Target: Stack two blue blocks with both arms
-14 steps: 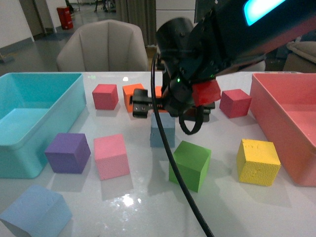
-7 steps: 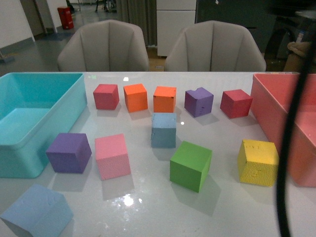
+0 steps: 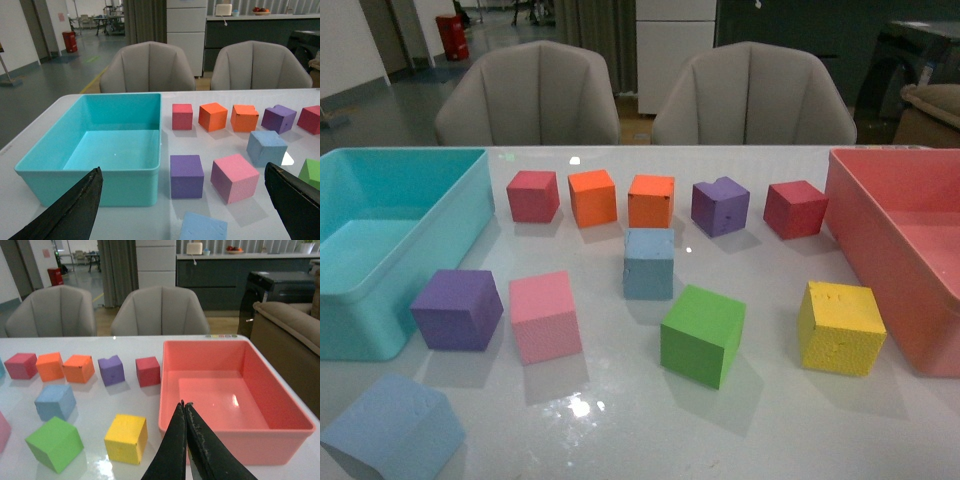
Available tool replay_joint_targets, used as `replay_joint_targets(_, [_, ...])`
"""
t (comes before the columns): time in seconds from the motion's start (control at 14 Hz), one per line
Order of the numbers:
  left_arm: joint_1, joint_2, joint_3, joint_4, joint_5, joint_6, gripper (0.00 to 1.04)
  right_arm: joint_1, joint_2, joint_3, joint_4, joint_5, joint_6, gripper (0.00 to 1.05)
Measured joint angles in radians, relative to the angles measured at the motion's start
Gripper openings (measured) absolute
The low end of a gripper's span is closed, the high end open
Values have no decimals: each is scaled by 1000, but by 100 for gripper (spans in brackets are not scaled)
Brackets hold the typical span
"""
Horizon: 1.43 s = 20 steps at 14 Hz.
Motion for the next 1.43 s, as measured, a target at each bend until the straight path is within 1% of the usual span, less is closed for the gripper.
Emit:
replay_joint_targets(0.5, [0, 0, 0, 0, 0, 0, 98, 0, -155, -77, -77, 0, 0, 2])
replay_joint_targets(0.57, [0, 0, 0, 0, 0, 0, 98, 0, -177, -103, -58, 0, 0, 2])
replay_joint_targets(0.64, [0, 0, 0, 0, 0, 0, 98, 0, -201, -107, -98, 0, 0, 2])
replay_joint_targets(0.71, [0, 0, 0, 0, -1, 0, 98, 0, -315, -106, -248, 0, 0, 2])
replay_joint_targets(0.79, [0, 0, 0, -1, 0, 0, 98, 0, -358, -103, -233, -1, 0, 2])
replay_joint_targets(0.86, [0, 0, 0, 0, 0, 0, 98, 0, -357, -106, -257, 0, 0, 2])
replay_joint_targets(0.93, [0, 0, 0, 0, 0, 0, 98, 0, -357, -106, -251, -1, -2, 6])
replay_joint_targets(1.0, [0, 0, 0, 0, 0, 0, 98, 0, -357, -106, -253, -1, -2, 19])
replay_joint_targets(1.21, [0, 0, 0, 0, 0, 0, 98, 0, -357, -106, -251, 0, -2, 63])
replay_joint_targets(1.29, [-15, 16, 21, -79, -39, 8, 98, 0, -357, -106, -251, 0, -2, 76])
replay_joint_targets(1.36, [-39, 134, 66, -82, -89, 19, 98, 0, -357, -106, -252, -1, -3, 91])
replay_joint_targets(1.43, [-33, 229, 111, 15, -68, 32, 98, 0, -357, -106, -252, 0, -2, 100])
